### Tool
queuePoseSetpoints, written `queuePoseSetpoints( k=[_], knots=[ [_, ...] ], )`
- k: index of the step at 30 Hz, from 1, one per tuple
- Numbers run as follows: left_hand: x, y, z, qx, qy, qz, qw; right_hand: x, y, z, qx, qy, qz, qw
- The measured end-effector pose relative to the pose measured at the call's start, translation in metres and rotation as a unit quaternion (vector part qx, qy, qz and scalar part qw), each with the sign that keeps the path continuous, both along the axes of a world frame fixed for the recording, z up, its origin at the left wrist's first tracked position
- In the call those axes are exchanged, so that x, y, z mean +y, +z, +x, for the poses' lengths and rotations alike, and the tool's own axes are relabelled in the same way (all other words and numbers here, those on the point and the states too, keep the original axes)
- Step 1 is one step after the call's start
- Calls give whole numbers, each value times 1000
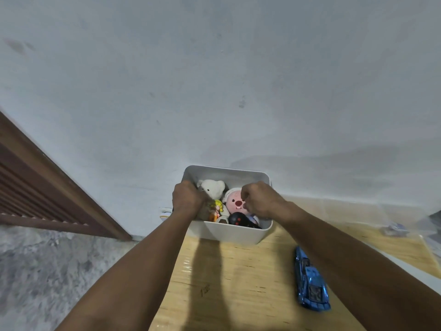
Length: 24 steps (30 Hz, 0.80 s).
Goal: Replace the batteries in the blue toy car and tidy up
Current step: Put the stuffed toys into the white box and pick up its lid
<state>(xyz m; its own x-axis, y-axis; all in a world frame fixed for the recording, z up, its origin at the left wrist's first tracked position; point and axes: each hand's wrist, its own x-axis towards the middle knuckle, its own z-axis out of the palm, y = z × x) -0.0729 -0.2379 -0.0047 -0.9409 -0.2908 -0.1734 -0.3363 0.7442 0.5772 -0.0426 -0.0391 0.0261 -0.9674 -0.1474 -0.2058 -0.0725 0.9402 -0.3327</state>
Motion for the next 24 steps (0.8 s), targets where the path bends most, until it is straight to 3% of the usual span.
queuePoseSetpoints(
  k=[4, 9, 19, 24],
  knots=[
    [10, 18, 10, 34, -8, -6, 999, 21, 14, 3, 30, -60, -79, 995],
    [48, 36, 20, 64, -103, 39, 992, 54, 35, 16, 80, -88, -128, 985],
    [158, 50, 57, 83, -258, 61, 961, 163, 38, 77, 16, -182, -127, 975],
    [216, 45, 87, 38, -321, 79, 943, 216, 22, 122, -25, -237, -112, 965]
  ],
)
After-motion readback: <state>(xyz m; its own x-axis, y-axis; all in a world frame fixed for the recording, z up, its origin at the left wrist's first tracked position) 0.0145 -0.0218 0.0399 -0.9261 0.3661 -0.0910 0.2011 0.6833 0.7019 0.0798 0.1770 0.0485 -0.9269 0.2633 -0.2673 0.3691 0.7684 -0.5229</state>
